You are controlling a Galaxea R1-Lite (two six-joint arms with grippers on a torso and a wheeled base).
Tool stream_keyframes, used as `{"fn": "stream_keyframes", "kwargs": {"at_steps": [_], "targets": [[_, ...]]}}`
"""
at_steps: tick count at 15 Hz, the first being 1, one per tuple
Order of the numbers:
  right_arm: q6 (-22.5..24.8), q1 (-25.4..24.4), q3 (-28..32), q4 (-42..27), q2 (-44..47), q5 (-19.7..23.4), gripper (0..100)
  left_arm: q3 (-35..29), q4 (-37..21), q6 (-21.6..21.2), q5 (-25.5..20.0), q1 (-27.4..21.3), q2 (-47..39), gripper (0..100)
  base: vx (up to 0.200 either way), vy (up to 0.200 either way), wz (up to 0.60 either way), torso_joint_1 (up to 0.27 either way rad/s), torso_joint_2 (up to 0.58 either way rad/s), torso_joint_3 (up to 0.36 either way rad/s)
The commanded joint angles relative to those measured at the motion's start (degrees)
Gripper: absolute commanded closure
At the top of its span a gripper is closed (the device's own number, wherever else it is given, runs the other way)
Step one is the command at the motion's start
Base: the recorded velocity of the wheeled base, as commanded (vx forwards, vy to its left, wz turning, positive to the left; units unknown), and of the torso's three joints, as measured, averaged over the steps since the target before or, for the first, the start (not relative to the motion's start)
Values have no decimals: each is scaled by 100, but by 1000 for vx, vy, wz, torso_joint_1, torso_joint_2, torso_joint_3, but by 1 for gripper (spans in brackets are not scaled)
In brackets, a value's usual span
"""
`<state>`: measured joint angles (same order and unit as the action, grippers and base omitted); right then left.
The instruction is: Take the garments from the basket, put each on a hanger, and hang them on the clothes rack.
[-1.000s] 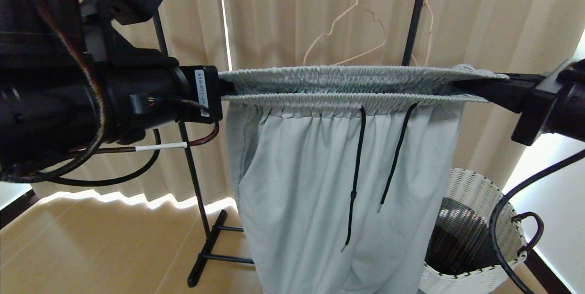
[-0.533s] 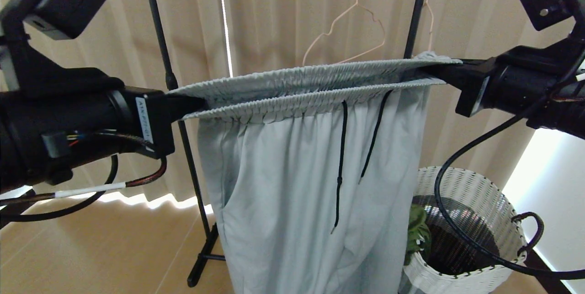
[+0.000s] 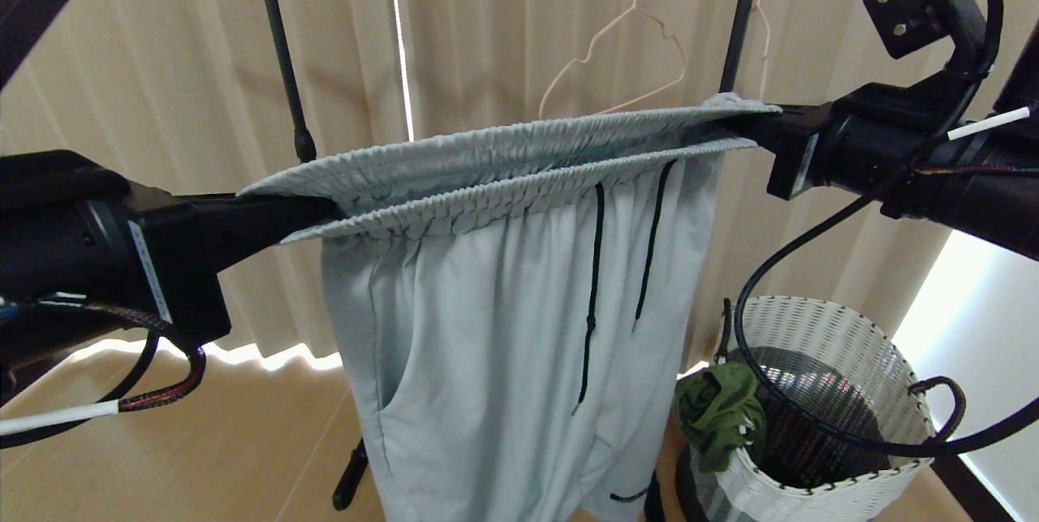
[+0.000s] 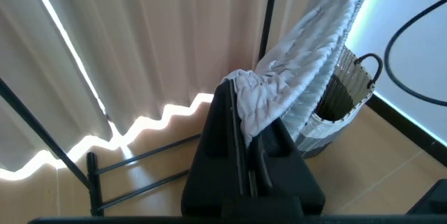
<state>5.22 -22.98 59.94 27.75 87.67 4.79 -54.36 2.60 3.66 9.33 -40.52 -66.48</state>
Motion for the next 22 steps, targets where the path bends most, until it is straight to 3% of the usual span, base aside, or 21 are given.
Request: {"fn": "stream_keyframes", "kwargs": {"at_steps": [1, 6, 12, 15, 19, 22], "targets": [[6, -5, 0, -41, 48, -13, 100, -13, 4, 3, 8, -8, 38, 100, 0, 0, 0, 0, 0, 0], [23, 13, 9, -384, -330, -31, 100, -523, 22, -14, 17, 71, -419, 100, 0, 0, 0, 0, 0, 0], [23, -58, -105, -1597, -1464, -31, 100, -1464, 48, 3, 52, 396, -1438, 100, 0, 0, 0, 0, 0, 0], [23, -277, -448, -1852, -1675, -48, 100, -1464, 30, -5, 61, 396, -1482, 100, 0, 0, 0, 0, 0, 0], [23, -268, -167, -1799, -1481, -57, 100, -1578, 39, -14, 61, 396, -1438, 100, 0, 0, 0, 0, 0, 0], [23, -268, -176, -1799, -1455, -57, 100, -1182, 66, -23, 52, 396, -1368, 100, 0, 0, 0, 0, 0, 0]]}}
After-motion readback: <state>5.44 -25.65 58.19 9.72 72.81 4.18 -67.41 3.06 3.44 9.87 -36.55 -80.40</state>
